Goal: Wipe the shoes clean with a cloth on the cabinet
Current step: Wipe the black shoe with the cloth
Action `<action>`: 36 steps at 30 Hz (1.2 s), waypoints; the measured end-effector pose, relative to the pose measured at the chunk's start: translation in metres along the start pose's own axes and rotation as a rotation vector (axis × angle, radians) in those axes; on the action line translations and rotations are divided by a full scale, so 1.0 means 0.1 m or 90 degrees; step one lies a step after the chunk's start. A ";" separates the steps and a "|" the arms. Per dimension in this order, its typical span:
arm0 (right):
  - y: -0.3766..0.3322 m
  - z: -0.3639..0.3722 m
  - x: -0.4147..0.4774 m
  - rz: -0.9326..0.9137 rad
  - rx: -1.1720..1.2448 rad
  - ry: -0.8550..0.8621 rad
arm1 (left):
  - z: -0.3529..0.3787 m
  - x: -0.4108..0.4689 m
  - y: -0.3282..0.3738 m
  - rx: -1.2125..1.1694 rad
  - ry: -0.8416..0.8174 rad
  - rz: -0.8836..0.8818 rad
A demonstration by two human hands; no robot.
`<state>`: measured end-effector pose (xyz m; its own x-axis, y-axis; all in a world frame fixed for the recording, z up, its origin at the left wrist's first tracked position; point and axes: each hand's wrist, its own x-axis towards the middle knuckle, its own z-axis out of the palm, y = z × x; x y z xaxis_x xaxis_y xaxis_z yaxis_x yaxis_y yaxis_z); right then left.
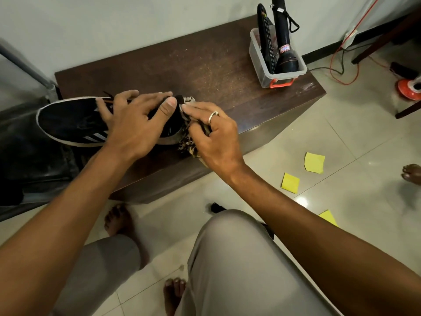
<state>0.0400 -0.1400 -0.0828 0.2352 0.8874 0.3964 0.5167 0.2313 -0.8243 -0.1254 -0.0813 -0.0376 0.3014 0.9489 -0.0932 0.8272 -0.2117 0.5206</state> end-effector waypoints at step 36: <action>0.03 0.00 -0.05 -0.027 -0.006 -0.016 | -0.09 0.08 -0.26 0.026 -0.045 0.162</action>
<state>0.0401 -0.1431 -0.0872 0.1926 0.8865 0.4207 0.5329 0.2655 -0.8034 -0.1486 -0.0665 -0.0444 0.5337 0.8453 -0.0228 0.7382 -0.4526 0.5003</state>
